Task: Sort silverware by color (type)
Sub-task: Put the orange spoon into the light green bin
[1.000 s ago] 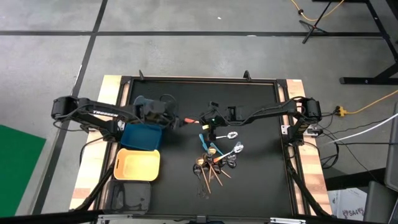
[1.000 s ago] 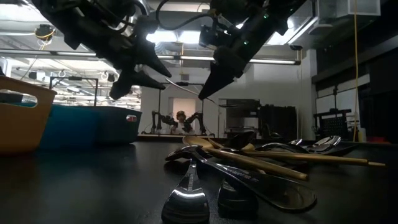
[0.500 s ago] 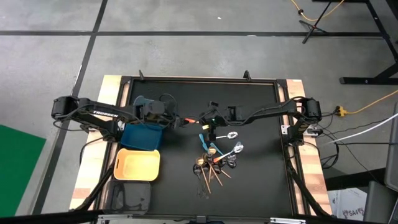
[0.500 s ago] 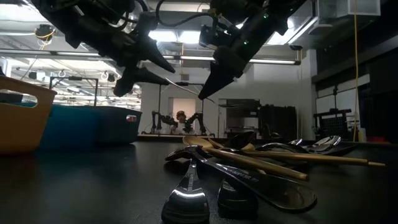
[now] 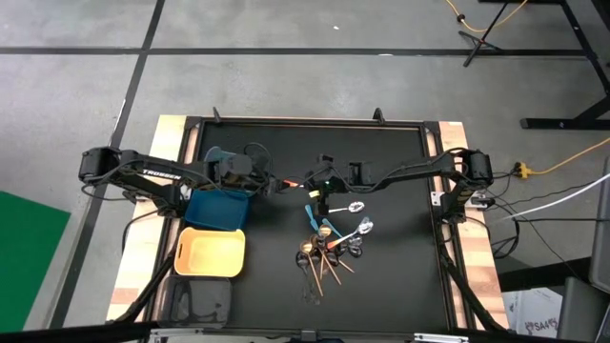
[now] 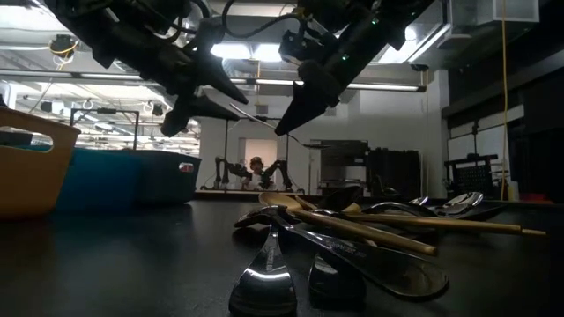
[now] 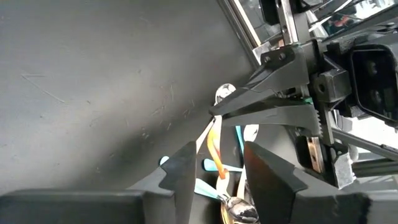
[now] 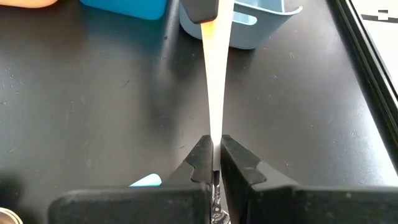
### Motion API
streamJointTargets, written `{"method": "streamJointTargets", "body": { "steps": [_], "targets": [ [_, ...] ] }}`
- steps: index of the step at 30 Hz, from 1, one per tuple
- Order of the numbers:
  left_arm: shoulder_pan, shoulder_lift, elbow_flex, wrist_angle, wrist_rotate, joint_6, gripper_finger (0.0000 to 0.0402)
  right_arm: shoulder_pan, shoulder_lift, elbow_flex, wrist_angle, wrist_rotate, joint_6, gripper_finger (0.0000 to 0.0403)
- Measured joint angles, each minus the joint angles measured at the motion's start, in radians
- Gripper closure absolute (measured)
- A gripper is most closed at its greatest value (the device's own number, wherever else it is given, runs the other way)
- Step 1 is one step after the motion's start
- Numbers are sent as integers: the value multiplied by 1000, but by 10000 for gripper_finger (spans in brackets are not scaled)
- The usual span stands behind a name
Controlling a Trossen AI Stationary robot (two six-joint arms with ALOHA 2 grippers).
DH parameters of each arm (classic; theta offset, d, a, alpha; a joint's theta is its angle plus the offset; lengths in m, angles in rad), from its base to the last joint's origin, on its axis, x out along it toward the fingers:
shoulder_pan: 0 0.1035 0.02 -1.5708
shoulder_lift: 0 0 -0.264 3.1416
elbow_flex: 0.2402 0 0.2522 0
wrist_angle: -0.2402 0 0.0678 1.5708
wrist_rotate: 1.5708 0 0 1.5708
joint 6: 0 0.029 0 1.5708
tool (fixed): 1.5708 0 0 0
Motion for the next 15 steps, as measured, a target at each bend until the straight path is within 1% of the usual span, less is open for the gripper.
{"method": "streamJointTargets", "body": {
  "steps": [4, 15],
  "targets": [
    [0, 0, 0, 0, 0, 0, 296, 0, 0, 0, 0, 0, 0, 389],
    [0, 0, 0, 0, -3, 0, 366, 0, 0, 0, 0, 0, 0, 389]
  ]
}}
